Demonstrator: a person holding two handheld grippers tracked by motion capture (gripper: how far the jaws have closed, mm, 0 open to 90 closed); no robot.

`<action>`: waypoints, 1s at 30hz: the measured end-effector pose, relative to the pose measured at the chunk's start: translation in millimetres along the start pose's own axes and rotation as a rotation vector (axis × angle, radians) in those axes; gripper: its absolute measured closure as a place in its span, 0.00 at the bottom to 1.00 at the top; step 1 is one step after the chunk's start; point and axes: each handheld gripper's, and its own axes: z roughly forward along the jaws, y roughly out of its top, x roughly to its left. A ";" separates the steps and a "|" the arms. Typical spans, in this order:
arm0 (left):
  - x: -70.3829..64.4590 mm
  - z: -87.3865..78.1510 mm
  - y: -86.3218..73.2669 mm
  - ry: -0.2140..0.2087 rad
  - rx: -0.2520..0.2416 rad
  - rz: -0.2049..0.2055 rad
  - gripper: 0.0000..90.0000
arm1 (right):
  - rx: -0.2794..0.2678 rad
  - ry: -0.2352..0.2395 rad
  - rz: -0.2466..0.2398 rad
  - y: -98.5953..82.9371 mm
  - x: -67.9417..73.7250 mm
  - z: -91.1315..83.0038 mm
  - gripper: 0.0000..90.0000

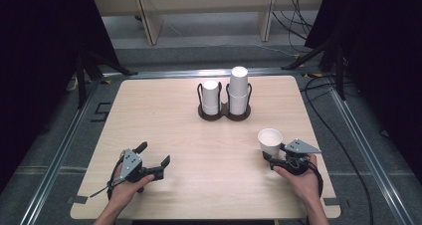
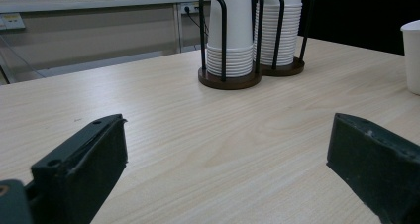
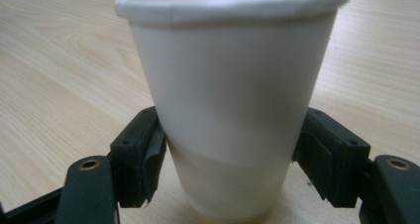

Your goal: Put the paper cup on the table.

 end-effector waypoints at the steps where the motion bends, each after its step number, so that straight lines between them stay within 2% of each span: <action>1: 0.1 0.0 0.0 0.000 -0.001 0.000 0.02 | 0.002 0.002 0.001 -0.1 0.4 0.2 0.34; 5: 0.8 -0.1 -0.3 0.001 0.000 -0.001 0.02 | 0.021 0.024 0.012 0.1 0.9 1.0 0.33; 11: 1.0 -0.2 -0.5 0.001 0.000 -0.001 0.02 | 0.012 0.025 0.025 0.1 1.0 1.4 0.33; 17: 1.0 -0.3 -0.8 -0.001 0.001 0.001 0.02 | 0.024 0.031 0.017 0.3 1.2 2.4 0.30; 18: 1.1 -0.3 -0.9 -0.001 0.001 0.000 0.02 | 0.015 0.014 -0.001 0.6 0.7 1.4 0.29; 21: 1.3 -0.4 -1.2 -0.001 0.003 0.000 0.02 | 0.015 0.024 -0.002 0.6 0.7 1.6 0.25; 25: 1.7 -0.8 -1.2 0.001 0.002 0.002 0.02 | 0.018 0.015 0.001 0.7 0.7 2.1 0.23; 30: 3.1 -1.5 -1.4 0.005 0.001 0.001 0.02 | 0.029 0.010 0.037 -0.4 3.2 1.2 0.20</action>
